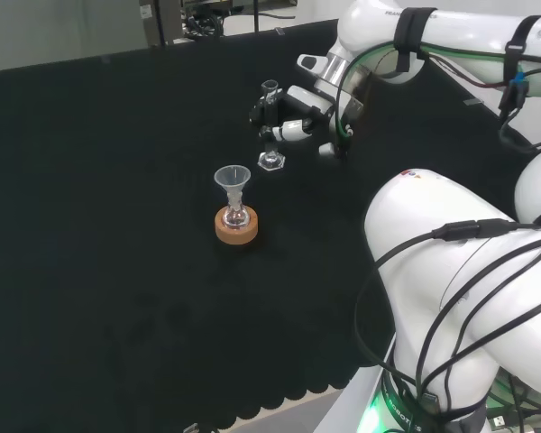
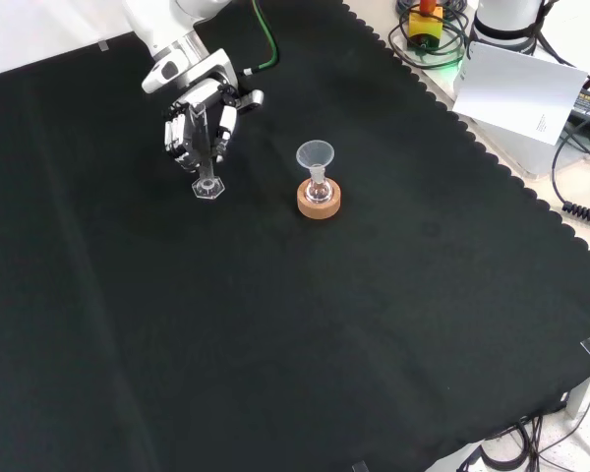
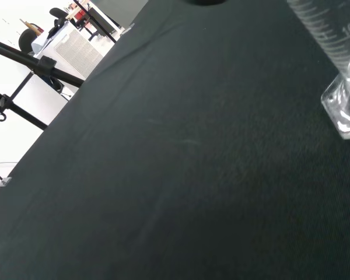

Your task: Put the graduated cylinder back on the table.

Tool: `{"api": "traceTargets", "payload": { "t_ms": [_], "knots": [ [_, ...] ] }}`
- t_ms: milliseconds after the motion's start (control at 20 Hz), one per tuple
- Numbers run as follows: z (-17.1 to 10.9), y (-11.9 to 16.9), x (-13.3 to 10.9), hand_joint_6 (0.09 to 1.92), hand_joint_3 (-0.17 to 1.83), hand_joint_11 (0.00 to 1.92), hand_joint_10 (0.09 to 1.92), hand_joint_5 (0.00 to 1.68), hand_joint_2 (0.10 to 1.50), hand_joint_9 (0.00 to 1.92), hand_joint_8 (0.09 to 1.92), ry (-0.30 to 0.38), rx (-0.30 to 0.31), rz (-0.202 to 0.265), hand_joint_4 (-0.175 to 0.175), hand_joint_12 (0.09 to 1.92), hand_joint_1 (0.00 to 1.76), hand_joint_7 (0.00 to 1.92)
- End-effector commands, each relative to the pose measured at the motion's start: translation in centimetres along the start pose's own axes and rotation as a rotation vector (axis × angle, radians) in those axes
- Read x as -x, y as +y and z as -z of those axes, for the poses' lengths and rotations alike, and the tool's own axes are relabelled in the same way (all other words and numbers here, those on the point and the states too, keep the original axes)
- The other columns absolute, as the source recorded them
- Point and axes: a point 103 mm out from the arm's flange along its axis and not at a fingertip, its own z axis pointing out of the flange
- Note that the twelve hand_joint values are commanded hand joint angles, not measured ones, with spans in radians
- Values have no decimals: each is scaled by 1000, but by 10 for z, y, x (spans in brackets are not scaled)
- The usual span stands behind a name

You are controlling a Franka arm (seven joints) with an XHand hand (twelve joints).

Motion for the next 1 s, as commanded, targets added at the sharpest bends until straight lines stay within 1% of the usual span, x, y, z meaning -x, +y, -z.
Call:
{"api": "traceTargets", "payload": {
  "t_ms": [50,200,300,350,450,550,650,750,850,1000],
  "knots": [
    [-5,0,-4,706,-175,689,261,696,1097,983,599,7,5,-12,-9,1134,1196,657],
    [3,0,-1,677,-175,544,299,582,1052,876,611,20,8,-26,-23,1224,1131,572],
    [9,0,0,584,-175,456,368,461,1028,785,637,19,16,-30,-48,1274,1096,499],
    [18,-3,5,526,-175,416,410,421,1018,736,650,65,55,-36,-56,1292,1080,455],
    [25,-4,7,423,-175,354,503,382,1004,637,673,71,57,-41,-64,1316,1054,380],
    [36,-7,13,372,-175,323,550,369,995,585,680,65,61,-42,-67,1320,1036,340],
    [37,-6,10,339,-175,303,579,368,989,557,684,39,57,-53,-68,1330,1021,322],
    [37,-5,6,322,-175,290,588,366,984,538,683,38,70,-61,-69,1332,1001,310],
    [43,-6,2,301,-175,274,605,367,978,517,685,12,75,-68,-69,1349,964,297],
    [57,-13,-4,259,-175,249,642,370,972,473,694,-45,76,-86,-71,1372,920,269]
  ]
}}
